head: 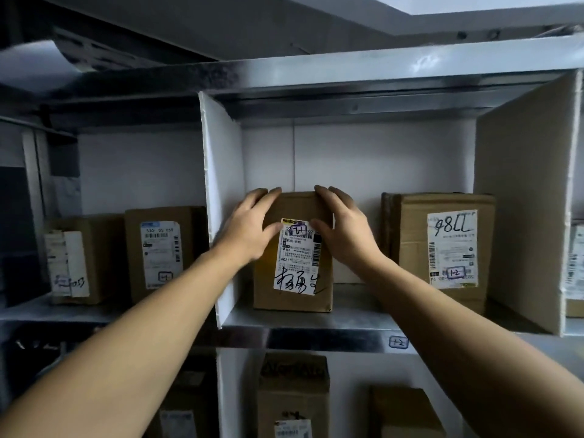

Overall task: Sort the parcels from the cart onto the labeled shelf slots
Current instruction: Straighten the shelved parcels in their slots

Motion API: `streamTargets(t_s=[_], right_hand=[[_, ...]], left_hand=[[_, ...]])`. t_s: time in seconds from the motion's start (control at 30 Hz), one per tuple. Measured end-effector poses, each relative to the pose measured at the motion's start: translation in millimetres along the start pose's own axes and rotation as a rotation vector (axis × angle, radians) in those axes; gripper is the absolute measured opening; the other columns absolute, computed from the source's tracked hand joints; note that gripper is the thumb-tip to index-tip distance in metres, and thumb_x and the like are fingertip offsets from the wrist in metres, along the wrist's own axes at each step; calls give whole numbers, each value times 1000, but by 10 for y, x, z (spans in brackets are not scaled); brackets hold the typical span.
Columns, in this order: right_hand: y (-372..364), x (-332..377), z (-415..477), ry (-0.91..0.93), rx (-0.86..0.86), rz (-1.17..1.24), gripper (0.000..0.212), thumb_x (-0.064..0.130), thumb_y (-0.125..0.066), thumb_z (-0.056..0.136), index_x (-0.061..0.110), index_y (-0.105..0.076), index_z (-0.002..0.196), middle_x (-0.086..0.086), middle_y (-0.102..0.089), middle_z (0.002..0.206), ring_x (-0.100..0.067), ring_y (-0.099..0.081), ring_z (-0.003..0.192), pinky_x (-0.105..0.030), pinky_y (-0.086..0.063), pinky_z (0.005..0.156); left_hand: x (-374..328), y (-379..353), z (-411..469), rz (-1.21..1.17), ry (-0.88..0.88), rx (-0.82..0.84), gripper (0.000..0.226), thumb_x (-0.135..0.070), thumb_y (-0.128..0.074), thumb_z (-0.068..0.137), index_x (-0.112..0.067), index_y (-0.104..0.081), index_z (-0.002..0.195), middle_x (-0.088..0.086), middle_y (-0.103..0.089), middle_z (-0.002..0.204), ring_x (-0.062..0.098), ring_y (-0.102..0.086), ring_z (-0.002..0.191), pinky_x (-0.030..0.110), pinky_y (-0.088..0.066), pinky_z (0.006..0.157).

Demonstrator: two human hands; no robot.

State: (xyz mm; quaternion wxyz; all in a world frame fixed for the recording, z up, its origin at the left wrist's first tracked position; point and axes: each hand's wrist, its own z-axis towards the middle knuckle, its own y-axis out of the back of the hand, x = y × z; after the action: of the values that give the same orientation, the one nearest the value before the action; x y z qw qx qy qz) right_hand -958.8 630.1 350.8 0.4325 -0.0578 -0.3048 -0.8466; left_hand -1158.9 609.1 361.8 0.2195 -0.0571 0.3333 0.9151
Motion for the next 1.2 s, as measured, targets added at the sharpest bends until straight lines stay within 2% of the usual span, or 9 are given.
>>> streamTargets(t_s=[0.23, 0.37, 0.63, 0.83, 1.0, 1.1, 1.2], right_hand=[[-82, -89, 61, -20, 29, 32, 64, 20, -66, 93, 27, -37, 151, -8, -38, 155, -30, -44, 136, -43, -42, 111], [-98, -43, 71, -52, 22, 24, 64, 18, -67, 92, 25, -39, 150, -9, -40, 155, -29, -43, 137, -38, -38, 111], [-48, 87, 89, -94, 74, -36, 65, 25, -67, 91, 29, -38, 149, -7, -43, 150, -31, -49, 130, -48, -46, 106], [92, 202, -40, -133, 37, -138, 65, 32, -60, 97, 31, -29, 154, -10, -26, 162, -34, -33, 144, -46, -33, 114], [279, 211, -304, 8, -10, -337, 54, 36, -57, 98, 26, -40, 148, -13, -36, 157, -36, -37, 141, -50, -39, 109], [473, 165, -434, 116, -67, -459, 50, 32, -61, 96, 16, -50, 141, -20, -48, 146, -40, -46, 132, -52, -46, 102], [721, 59, -487, 142, -114, -521, 47, 31, -61, 93, 12, -55, 136, -22, -52, 140, -42, -49, 127, -55, -49, 97]], left_hand=[[-22, -9, -12, 70, 2, -14, 65, -37, -62, 91, -36, -31, 149, 1, -33, 151, 29, -35, 135, 50, -36, 111], [14, 2, 28, 46, 15, 22, 66, -35, -64, 91, -35, -31, 149, 1, -33, 152, 29, -36, 135, 50, -36, 110], [-34, 46, 31, 22, 53, 59, 66, -33, -64, 91, -35, -31, 148, 1, -31, 153, 30, -38, 134, 49, -38, 110], [-47, 91, 3, -20, 37, 34, 69, -34, -65, 90, -34, -30, 149, 0, -25, 158, 30, -31, 140, 47, -32, 114], [-154, 105, -155, -88, -156, -158, 64, -23, -67, 89, -23, -40, 147, 6, -36, 152, 28, -33, 140, 45, -30, 115], [-252, 81, -228, -101, -298, -187, 60, -18, -70, 86, -13, -48, 141, 11, -48, 141, 30, -42, 131, 37, -32, 111], [-405, 4, -220, -98, -366, -175, 58, -19, -71, 84, -11, -52, 138, 12, -53, 136, 28, -45, 127, 28, -25, 108]])
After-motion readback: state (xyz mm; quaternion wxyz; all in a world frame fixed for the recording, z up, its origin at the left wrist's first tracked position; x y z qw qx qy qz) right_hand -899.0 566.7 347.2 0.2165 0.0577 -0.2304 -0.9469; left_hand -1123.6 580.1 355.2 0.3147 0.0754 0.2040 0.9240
